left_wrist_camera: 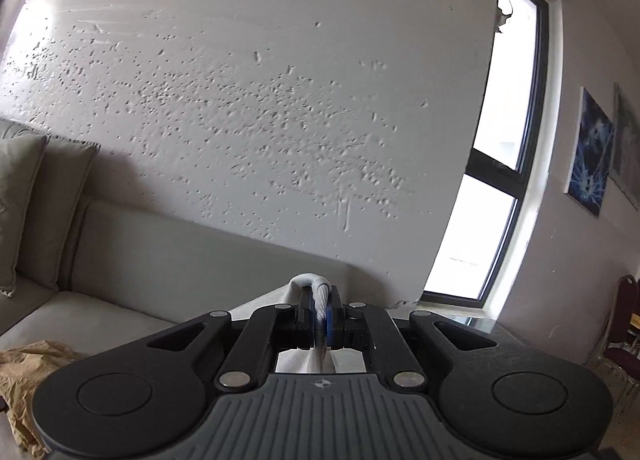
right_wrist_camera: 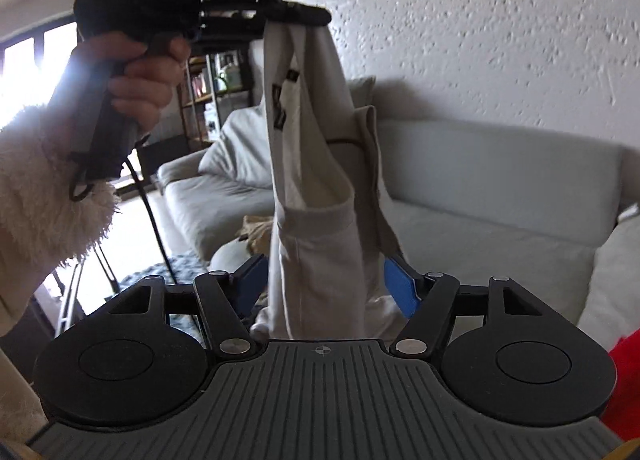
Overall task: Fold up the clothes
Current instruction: 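Lift the sweatshirt high with both grippers and shake it out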
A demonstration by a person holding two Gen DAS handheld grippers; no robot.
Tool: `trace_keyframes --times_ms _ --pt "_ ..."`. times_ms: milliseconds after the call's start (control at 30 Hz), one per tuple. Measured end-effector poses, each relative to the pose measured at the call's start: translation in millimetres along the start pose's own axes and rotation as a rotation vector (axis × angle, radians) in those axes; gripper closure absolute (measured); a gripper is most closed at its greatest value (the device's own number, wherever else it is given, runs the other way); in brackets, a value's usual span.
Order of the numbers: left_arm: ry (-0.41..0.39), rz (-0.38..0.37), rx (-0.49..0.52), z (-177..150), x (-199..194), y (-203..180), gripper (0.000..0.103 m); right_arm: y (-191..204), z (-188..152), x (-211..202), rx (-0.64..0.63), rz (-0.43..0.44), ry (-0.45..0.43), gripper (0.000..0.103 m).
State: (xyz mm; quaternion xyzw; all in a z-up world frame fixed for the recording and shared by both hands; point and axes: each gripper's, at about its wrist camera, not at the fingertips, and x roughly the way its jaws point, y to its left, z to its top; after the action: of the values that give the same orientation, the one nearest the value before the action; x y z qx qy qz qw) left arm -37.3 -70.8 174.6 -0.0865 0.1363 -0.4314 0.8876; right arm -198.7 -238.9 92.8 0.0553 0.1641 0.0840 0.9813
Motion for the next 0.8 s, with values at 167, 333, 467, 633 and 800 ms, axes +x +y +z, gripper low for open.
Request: trace_keyframes --times_ms 167,333,467,633,800 --pt "-0.023 0.032 0.034 6.1 -5.2 -18.3 0.100 20.5 -22.2 28.7 0.033 -0.014 -0.053 0.035" --pt "-0.058 0.025 0.054 1.0 -11.9 -35.0 0.100 32.7 -26.4 51.0 -0.039 -0.273 -0.019 0.034" --pt "-0.108 0.052 0.028 1.2 -15.6 -31.8 0.100 1.5 -41.6 69.2 0.106 -0.239 0.128 0.096" --pt "-0.181 0.106 -0.031 4.2 -20.7 -19.5 0.100 -7.6 -39.8 54.8 0.002 -0.331 0.103 0.099" --pt "-0.288 0.136 -0.063 6.3 -31.6 -14.5 0.100 -35.8 55.4 1.0 -0.160 -0.678 -0.194 0.100"
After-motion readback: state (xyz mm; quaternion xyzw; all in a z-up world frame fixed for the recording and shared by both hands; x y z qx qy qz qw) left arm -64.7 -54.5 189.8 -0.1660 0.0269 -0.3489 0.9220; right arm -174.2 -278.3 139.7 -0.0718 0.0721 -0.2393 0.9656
